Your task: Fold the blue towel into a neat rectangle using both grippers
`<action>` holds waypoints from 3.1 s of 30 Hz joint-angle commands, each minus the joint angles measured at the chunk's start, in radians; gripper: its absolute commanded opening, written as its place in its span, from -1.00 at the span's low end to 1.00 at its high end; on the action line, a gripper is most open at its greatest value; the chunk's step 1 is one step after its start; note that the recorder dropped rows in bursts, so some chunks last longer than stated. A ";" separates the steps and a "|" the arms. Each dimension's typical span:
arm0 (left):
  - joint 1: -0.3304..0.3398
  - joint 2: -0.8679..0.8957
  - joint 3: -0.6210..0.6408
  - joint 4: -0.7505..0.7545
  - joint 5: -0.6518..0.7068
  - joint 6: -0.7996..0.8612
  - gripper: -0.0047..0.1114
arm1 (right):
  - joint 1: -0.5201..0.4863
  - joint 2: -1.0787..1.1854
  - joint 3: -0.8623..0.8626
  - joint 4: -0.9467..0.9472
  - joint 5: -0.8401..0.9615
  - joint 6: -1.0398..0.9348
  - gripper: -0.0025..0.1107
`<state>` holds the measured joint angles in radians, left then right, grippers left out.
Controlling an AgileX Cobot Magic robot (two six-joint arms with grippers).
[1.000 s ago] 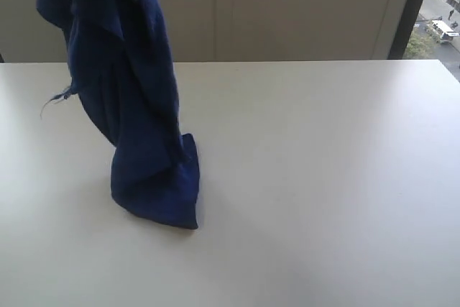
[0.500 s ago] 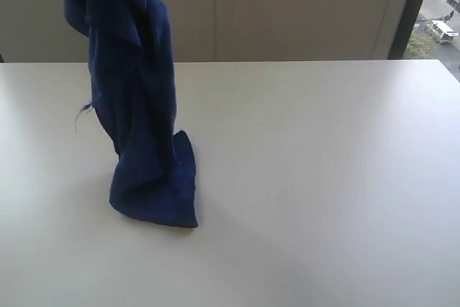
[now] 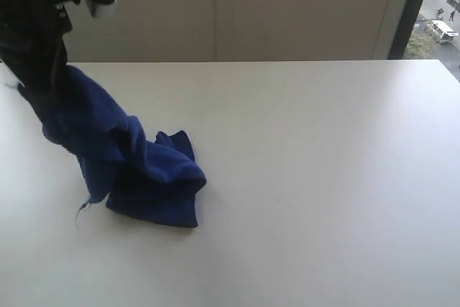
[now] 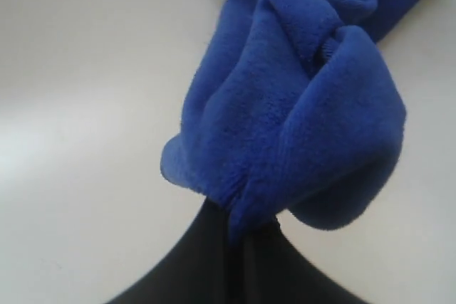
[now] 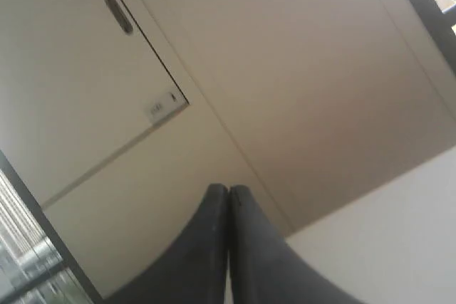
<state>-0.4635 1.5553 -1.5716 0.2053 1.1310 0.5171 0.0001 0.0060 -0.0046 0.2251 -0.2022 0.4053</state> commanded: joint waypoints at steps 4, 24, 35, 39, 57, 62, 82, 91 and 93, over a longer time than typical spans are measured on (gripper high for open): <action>0.004 -0.009 0.172 0.067 0.090 -0.046 -0.92 | 0.003 -0.006 -0.003 -0.017 0.022 0.072 -0.96; 0.004 -0.117 0.251 0.279 0.053 -0.299 -0.92 | 0.427 1.385 -0.807 0.101 0.532 -1.072 -0.79; 0.004 -0.176 0.251 0.278 0.012 -0.303 -0.92 | 0.575 1.836 -1.047 0.099 0.335 -1.317 0.05; 0.004 -0.183 0.251 0.278 0.003 -0.303 -0.92 | 0.652 1.918 -1.064 0.095 0.150 -1.352 0.05; 0.004 -0.183 0.251 0.251 -0.048 -0.328 -0.92 | 0.400 1.594 -1.070 0.089 0.301 -1.352 -0.96; -0.021 -0.183 0.251 0.055 -0.154 -0.255 -0.92 | 0.325 1.369 -1.070 -0.026 0.451 -1.342 -0.96; -0.096 -0.183 0.274 0.203 -0.086 -0.305 -0.92 | 0.378 1.361 -1.051 -0.058 0.794 -1.020 -0.96; -0.096 -0.181 0.414 0.284 -0.136 -0.335 -0.92 | 0.528 1.542 -1.042 0.060 0.684 -1.085 0.12; -0.096 -0.181 0.443 0.341 -0.136 -0.382 -0.92 | 0.506 1.532 -1.042 -0.023 0.691 -1.060 0.13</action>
<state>-0.5562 1.3864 -1.1540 0.4921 0.9895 0.1801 0.5261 1.5508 -1.0493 0.2604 0.4971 -0.6624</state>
